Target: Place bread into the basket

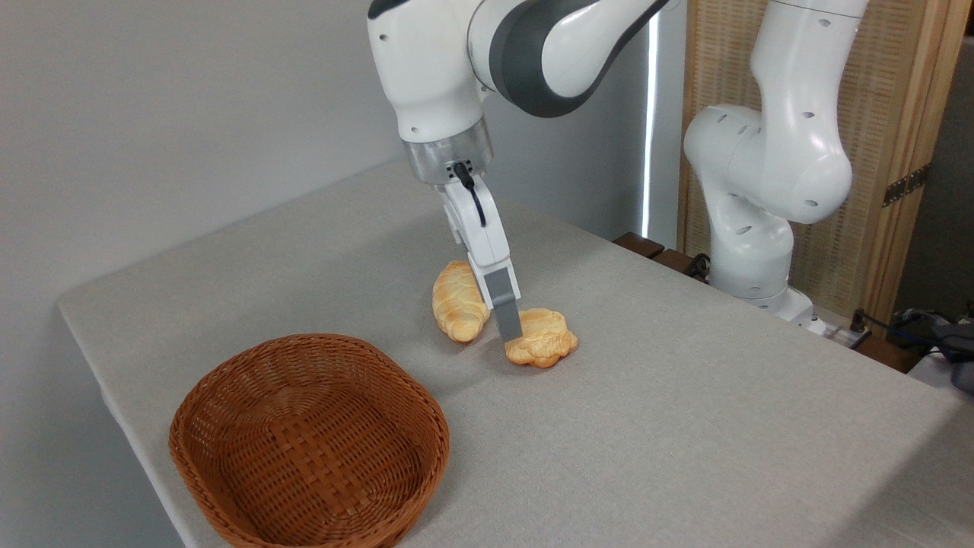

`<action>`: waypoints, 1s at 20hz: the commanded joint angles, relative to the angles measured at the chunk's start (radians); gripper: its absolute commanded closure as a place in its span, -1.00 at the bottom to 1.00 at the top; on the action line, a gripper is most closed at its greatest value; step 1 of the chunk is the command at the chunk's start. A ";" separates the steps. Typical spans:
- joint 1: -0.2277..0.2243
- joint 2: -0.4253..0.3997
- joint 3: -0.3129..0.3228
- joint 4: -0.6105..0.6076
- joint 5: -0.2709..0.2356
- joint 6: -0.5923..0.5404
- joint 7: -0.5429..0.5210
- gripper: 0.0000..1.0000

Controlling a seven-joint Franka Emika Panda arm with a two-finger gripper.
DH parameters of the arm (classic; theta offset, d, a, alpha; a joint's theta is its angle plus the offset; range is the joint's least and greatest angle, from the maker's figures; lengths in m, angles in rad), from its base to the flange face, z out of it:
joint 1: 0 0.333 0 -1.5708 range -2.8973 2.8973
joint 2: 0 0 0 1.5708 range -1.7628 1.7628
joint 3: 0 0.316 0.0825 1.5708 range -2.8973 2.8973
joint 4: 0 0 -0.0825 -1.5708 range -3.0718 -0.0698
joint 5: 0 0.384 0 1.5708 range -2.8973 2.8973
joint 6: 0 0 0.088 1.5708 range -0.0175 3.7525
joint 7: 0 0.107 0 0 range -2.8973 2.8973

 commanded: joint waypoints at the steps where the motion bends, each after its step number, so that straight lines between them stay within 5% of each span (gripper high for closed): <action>1: -0.007 -0.022 0.006 -0.022 0.038 -0.033 0.114 -1.00; 9: -0.010 -0.005 0.004 -0.055 0.054 -0.030 0.250 -1.00; 20: -0.023 0.024 0.004 -0.056 0.054 -0.017 0.269 -1.00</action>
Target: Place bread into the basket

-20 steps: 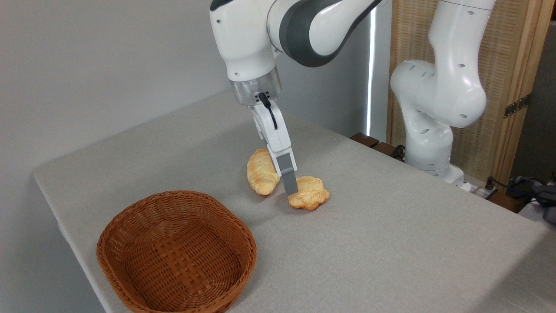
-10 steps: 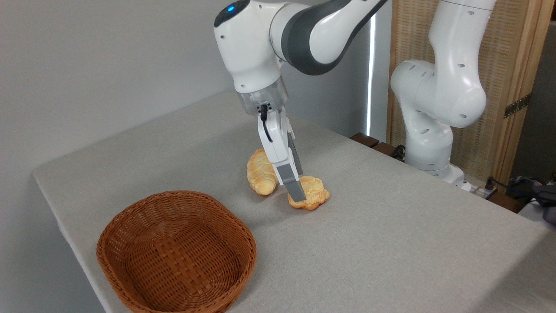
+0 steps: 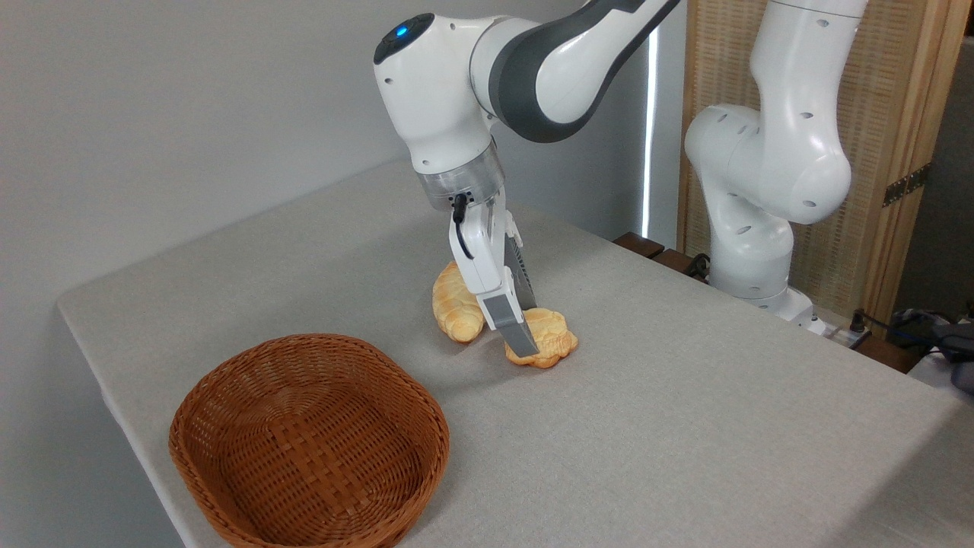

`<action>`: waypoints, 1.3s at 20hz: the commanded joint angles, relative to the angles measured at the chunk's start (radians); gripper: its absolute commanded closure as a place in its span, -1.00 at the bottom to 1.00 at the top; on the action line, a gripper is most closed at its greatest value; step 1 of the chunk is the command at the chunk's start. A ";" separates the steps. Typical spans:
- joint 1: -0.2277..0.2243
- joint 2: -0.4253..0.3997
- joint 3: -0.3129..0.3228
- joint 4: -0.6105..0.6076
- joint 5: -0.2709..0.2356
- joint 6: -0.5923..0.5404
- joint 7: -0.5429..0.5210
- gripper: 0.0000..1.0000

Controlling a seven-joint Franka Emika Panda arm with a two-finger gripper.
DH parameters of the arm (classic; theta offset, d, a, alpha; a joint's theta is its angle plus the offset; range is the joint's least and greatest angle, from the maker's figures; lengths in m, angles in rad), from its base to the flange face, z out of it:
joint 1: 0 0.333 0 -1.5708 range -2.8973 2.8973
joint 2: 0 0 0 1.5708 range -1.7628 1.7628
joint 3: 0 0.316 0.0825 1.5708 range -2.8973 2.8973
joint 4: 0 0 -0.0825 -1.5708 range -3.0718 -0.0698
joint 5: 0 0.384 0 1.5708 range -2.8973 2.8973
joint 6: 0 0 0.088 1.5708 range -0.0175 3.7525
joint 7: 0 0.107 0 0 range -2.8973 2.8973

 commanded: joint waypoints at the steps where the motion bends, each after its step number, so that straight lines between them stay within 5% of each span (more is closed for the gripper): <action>1: -0.007 0.008 0.004 0.001 0.019 -0.005 0.017 -1.00; 12: -0.007 0.011 0.004 -0.013 0.062 0.068 0.008 -0.96; 13: -0.007 0.011 0.004 -0.013 0.062 0.068 0.008 -0.66; 17: -0.007 0.011 0.004 -0.013 0.068 0.070 0.009 -0.16; 26: -0.007 0.010 0.004 -0.013 0.068 0.067 0.011 0.23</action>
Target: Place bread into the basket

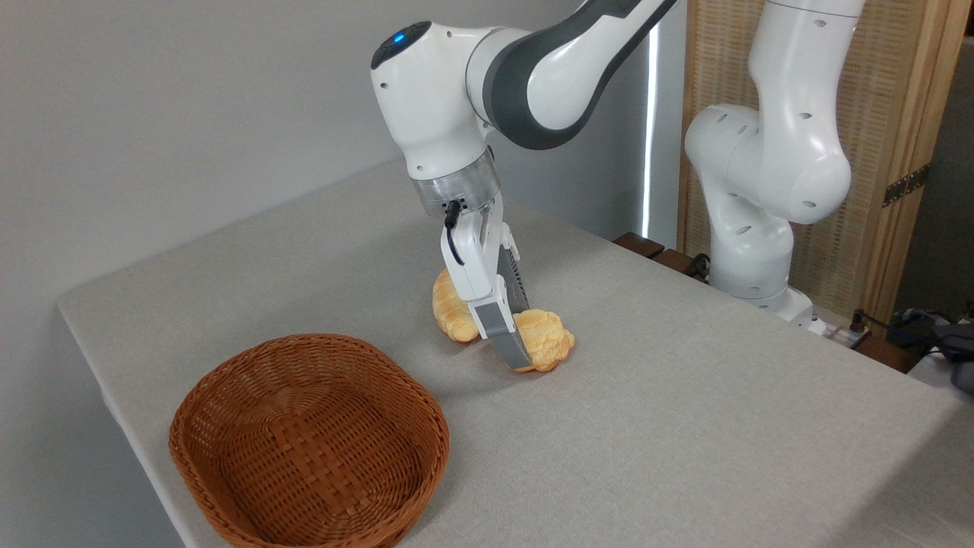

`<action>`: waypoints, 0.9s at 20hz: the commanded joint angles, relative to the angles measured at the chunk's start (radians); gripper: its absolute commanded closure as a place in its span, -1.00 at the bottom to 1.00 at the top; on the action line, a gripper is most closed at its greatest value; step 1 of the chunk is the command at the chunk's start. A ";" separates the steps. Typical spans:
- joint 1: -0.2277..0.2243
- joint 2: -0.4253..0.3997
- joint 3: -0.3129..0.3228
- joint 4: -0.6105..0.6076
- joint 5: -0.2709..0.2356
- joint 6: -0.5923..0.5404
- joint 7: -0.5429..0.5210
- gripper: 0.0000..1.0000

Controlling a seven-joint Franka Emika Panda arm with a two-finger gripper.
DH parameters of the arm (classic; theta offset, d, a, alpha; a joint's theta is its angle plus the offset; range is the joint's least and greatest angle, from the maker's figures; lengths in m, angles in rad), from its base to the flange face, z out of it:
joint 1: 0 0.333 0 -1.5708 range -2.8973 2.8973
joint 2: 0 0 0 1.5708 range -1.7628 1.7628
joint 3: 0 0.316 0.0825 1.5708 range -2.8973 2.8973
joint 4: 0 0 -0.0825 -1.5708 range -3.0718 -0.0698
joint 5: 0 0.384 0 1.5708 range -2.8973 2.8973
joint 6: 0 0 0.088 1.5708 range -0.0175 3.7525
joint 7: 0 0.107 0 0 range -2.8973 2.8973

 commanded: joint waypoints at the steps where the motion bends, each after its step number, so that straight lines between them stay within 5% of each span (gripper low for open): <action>1: -0.005 -0.009 0.004 -0.009 0.021 0.010 0.011 0.23; 12: 0.001 -0.040 0.004 0.028 0.015 0.001 0.000 0.12; 18: 0.003 -0.040 0.013 0.155 -0.055 0.026 -0.097 0.12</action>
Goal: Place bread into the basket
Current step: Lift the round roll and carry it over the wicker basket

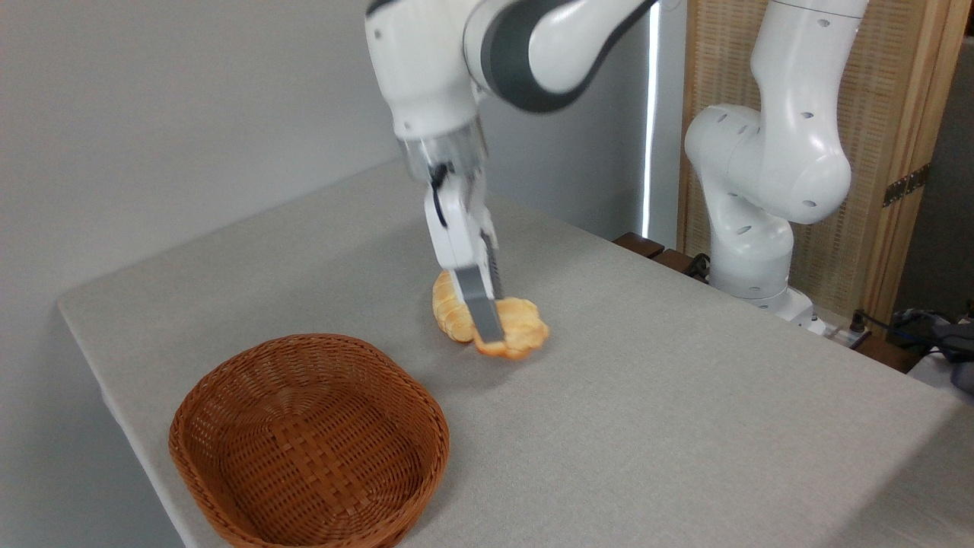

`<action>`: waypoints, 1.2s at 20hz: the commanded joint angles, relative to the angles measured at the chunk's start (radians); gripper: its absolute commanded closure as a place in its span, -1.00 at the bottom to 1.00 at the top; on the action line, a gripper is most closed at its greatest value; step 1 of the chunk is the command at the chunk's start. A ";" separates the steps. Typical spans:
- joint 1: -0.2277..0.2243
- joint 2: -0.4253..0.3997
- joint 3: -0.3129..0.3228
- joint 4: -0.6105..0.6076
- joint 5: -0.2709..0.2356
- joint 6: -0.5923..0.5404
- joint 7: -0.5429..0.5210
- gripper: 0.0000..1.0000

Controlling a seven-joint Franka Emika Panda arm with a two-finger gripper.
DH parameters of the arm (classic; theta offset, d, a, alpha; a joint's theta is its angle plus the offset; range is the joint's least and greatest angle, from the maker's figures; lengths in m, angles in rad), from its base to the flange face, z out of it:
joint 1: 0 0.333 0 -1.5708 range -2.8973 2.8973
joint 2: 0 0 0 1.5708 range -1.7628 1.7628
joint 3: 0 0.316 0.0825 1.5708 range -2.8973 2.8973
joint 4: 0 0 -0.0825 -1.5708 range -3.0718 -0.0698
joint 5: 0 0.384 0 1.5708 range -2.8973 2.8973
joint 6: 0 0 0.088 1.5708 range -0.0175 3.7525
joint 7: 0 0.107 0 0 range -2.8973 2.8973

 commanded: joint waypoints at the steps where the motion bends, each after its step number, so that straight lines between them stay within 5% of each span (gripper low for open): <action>1: 0.000 -0.006 0.012 0.087 -0.072 0.038 -0.087 0.12; 7: 0.006 0.052 0.033 0.172 -0.128 0.177 -0.205 0.12; 18: 0.008 0.218 0.137 0.215 -0.129 0.491 -0.317 0.06; 22: 0.008 0.282 0.142 0.215 -0.129 0.537 -0.364 -0.78; 24: 0.008 0.296 0.143 0.215 -0.125 0.541 -0.394 -0.98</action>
